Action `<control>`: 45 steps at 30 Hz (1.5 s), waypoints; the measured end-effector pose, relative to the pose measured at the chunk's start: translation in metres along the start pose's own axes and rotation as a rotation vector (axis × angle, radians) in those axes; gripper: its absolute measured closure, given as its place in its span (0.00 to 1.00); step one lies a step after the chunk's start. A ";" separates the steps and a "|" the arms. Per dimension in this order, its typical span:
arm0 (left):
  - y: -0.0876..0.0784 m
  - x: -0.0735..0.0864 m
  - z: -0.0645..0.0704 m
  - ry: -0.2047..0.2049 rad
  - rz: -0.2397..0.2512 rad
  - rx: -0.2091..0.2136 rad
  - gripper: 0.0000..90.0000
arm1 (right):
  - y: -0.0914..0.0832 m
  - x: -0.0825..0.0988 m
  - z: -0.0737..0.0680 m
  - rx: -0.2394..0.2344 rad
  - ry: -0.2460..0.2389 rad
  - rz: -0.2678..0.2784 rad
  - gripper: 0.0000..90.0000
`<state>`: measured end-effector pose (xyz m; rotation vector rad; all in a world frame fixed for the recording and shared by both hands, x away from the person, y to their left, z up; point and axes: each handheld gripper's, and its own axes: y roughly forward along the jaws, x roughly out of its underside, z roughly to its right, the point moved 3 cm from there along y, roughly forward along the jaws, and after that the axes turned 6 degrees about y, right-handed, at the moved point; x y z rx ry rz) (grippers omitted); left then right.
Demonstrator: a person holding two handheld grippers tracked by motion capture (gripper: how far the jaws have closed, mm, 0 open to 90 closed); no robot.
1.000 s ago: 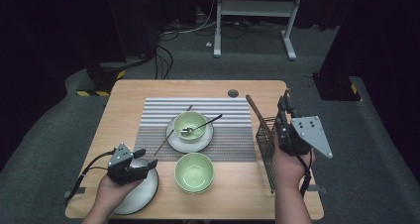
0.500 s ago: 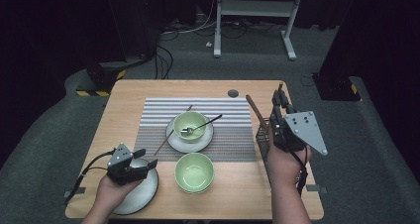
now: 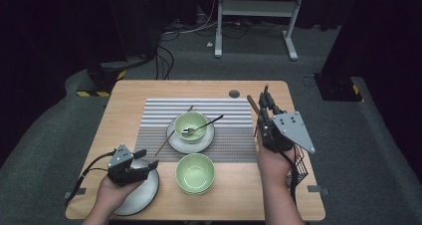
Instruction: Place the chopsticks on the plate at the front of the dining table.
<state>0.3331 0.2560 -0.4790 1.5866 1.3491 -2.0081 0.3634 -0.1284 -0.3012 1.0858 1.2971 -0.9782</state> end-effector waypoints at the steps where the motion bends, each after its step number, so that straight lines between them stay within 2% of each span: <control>1: 0.000 0.000 0.000 -0.001 0.001 0.001 0.39 | 0.001 0.001 -0.002 -0.007 0.000 -0.001 0.92; 15: -0.002 -0.001 0.000 -0.001 0.010 0.001 0.39 | 0.006 0.013 -0.030 -0.086 0.027 -0.010 0.92; 35: -0.003 -0.003 0.001 -0.006 0.029 0.005 0.39 | 0.006 0.018 -0.069 -0.199 0.072 0.000 0.92; 45: -0.005 -0.006 0.006 0.018 0.042 0.007 0.34 | 0.007 0.020 -0.093 -0.253 0.073 0.000 0.92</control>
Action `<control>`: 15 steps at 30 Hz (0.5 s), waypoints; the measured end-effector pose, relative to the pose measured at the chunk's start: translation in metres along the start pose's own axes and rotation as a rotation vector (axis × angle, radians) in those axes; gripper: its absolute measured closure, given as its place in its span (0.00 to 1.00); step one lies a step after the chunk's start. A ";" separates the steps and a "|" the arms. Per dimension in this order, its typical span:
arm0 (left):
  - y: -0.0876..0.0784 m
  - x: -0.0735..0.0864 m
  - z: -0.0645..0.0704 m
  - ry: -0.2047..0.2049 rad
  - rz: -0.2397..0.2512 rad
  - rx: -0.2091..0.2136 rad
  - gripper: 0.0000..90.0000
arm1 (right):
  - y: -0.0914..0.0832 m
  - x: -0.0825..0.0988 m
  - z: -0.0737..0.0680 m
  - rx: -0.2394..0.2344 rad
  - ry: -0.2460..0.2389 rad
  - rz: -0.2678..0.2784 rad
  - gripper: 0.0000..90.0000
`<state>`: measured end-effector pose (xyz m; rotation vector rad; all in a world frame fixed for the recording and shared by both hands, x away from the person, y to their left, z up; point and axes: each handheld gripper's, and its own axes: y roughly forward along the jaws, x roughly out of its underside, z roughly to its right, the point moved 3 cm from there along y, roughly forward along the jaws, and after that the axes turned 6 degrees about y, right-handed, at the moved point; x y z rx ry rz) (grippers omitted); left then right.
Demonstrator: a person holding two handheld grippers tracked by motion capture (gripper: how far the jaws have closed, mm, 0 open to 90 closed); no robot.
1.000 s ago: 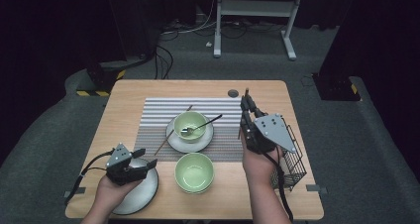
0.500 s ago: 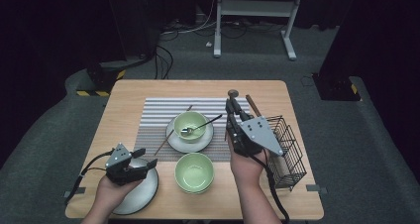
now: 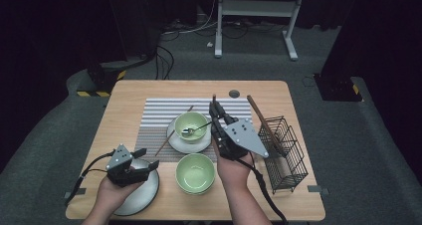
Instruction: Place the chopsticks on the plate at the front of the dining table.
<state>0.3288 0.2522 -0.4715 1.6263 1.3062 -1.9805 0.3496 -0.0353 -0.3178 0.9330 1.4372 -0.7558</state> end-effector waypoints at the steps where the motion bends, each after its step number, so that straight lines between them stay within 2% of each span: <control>1: 0.000 0.000 0.000 0.003 0.001 0.000 0.34 | 0.001 0.000 -0.002 -0.005 0.002 -0.001 0.92; 15: -0.001 -0.003 0.005 0.025 0.016 0.006 0.29 | 0.007 0.003 -0.030 -0.068 0.005 -0.003 0.92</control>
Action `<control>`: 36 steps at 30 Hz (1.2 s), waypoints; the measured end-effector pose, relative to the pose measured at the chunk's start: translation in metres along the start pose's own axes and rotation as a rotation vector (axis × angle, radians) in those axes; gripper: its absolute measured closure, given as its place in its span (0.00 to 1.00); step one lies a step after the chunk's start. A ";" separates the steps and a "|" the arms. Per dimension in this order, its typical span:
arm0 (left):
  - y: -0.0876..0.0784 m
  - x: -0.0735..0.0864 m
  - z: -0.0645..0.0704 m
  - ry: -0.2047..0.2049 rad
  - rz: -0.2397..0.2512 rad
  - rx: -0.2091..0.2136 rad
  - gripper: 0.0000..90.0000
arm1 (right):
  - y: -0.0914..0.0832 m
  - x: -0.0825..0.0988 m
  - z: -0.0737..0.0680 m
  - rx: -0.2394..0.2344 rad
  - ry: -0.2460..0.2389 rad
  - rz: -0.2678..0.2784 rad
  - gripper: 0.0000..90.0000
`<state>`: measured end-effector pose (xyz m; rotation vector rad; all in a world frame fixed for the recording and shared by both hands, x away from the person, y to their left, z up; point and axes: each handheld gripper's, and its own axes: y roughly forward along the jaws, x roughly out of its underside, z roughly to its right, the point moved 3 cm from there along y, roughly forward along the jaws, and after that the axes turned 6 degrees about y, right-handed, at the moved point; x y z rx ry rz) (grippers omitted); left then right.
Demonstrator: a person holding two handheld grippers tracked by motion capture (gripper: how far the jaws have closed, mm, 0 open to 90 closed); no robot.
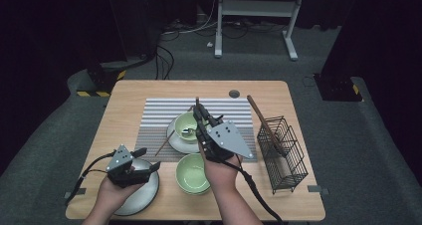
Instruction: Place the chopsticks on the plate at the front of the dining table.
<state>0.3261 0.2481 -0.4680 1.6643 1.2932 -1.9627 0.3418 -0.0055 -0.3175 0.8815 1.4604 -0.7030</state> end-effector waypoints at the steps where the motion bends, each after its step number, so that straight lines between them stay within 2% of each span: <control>1: 0.000 0.000 0.000 0.002 -0.002 0.001 0.28 | 0.000 0.000 -0.002 -0.005 0.001 0.001 0.92; 12: -0.001 -0.002 0.002 0.007 0.023 0.003 0.26 | 0.004 0.007 -0.022 -0.056 0.018 0.003 0.92; 19: 0.002 -0.008 0.008 0.017 0.030 0.013 0.26 | 0.004 0.009 -0.027 -0.078 0.020 0.002 0.92; 20: 0.002 -0.011 0.009 0.030 0.035 0.008 0.26 | 0.003 0.008 -0.027 -0.082 0.020 0.005 0.92; 22: 0.002 -0.014 0.011 0.022 0.052 0.008 0.26 | 0.003 0.007 -0.028 -0.093 0.022 0.006 0.92; 28: 0.006 -0.021 0.014 0.018 0.061 0.014 0.27 | 0.002 0.008 -0.032 -0.114 0.042 0.008 0.92; 30: 0.009 -0.020 0.016 0.037 0.071 0.014 0.32 | 0.002 0.009 -0.033 -0.122 0.051 0.007 0.92; 36: 0.019 -0.019 0.017 0.025 0.066 0.023 0.36 | 0.003 0.011 -0.036 -0.138 0.068 0.006 0.92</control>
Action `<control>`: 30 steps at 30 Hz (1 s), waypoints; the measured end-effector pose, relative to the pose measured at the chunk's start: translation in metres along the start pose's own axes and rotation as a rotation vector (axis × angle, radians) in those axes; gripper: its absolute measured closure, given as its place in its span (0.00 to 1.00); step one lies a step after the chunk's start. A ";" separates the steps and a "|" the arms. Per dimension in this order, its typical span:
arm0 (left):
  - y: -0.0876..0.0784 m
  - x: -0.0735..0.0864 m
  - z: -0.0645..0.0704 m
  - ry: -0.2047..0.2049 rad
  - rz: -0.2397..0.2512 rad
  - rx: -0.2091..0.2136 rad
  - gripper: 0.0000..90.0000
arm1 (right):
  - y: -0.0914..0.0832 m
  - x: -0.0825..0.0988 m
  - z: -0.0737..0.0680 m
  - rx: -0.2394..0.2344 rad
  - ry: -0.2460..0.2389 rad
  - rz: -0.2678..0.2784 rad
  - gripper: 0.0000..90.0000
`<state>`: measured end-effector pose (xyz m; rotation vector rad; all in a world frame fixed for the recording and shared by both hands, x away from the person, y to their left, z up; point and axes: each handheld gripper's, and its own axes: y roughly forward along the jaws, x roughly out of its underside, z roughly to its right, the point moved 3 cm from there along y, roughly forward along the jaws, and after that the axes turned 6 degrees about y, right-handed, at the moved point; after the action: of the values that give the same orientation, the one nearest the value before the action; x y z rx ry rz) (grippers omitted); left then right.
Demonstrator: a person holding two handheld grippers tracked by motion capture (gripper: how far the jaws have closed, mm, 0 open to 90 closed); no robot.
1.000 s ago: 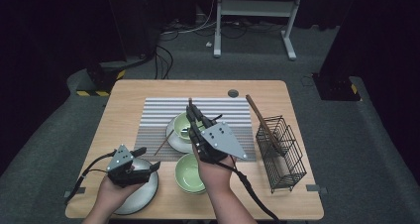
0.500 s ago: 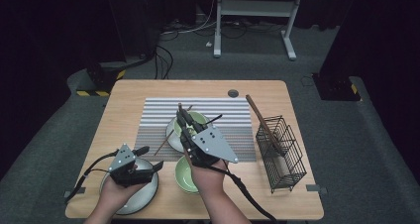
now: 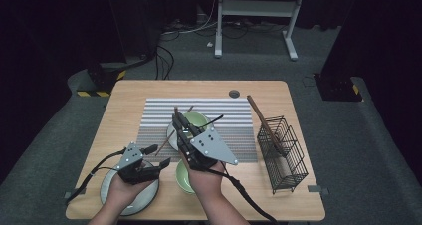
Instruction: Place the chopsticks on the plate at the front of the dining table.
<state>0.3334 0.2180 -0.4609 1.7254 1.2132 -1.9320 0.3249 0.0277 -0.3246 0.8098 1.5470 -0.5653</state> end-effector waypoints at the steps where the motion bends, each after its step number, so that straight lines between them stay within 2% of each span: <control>1: 0.001 0.000 0.001 -0.002 0.001 0.007 0.38 | 0.000 0.000 0.000 -0.002 0.003 0.000 0.92; 5: 0.004 -0.001 0.001 -0.016 0.020 0.010 0.42 | 0.002 0.003 -0.002 -0.006 0.007 -0.009 0.92; 13: 0.003 -0.001 0.004 -0.011 0.051 0.045 0.55 | 0.005 0.010 -0.008 -0.006 0.014 -0.028 0.92; 16: 0.001 -0.003 0.003 -0.008 0.068 0.044 0.60 | 0.006 0.012 -0.009 -0.008 0.018 -0.035 0.92; 18: 0.001 -0.003 0.003 0.006 0.066 0.044 0.64 | 0.007 0.014 -0.010 -0.007 0.021 -0.041 0.92; 30: 0.009 0.001 0.008 0.012 0.049 0.059 0.74 | 0.010 0.016 -0.010 -0.008 0.048 -0.044 0.92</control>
<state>0.3338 0.2068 -0.4663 1.7817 1.1182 -1.9502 0.3259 0.0445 -0.3383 0.7901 1.6128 -0.5749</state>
